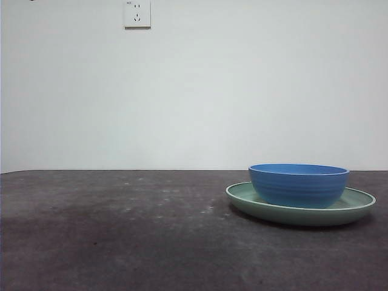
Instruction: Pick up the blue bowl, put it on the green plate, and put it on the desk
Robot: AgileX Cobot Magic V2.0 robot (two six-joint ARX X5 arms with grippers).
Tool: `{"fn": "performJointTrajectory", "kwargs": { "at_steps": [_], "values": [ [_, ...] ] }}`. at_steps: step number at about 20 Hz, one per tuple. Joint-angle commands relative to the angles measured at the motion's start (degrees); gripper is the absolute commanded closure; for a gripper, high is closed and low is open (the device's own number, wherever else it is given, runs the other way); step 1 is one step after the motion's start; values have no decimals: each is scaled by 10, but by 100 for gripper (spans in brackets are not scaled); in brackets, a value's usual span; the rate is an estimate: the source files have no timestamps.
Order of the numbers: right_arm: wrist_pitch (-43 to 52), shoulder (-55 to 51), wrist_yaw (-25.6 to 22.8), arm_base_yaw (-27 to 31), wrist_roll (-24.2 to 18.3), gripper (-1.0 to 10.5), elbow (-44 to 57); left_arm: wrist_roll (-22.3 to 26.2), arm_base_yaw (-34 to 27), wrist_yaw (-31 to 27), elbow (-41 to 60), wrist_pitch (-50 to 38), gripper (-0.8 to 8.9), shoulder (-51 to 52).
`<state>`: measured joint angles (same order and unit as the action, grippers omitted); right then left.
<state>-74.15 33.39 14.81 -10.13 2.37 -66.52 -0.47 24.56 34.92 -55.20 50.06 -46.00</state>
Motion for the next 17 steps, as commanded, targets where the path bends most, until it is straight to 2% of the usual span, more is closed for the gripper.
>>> {"fn": "performJointTrajectory", "kwargs": {
  "at_steps": [1,4,6,10,12,13,17],
  "values": [
    [4,2,-7,-2,34,584,-10,11,3,5,-6,-13,533,-2],
    [16,15,-79,-2,59,584,-9,11,3,5,-6,-19,533,-2],
    [28,42,-106,-2,60,584,-9,11,3,5,-6,-20,533,-2],
    [101,137,-104,0,51,585,0,11,3,5,-6,-19,533,-2],
    [134,200,-100,19,37,585,2,11,3,5,-6,-19,533,-2],
    [149,230,-84,37,24,585,2,11,3,5,-6,-19,533,-2],
    [223,342,46,137,10,588,2,11,3,5,-6,-19,533,-1]
  ]
}}
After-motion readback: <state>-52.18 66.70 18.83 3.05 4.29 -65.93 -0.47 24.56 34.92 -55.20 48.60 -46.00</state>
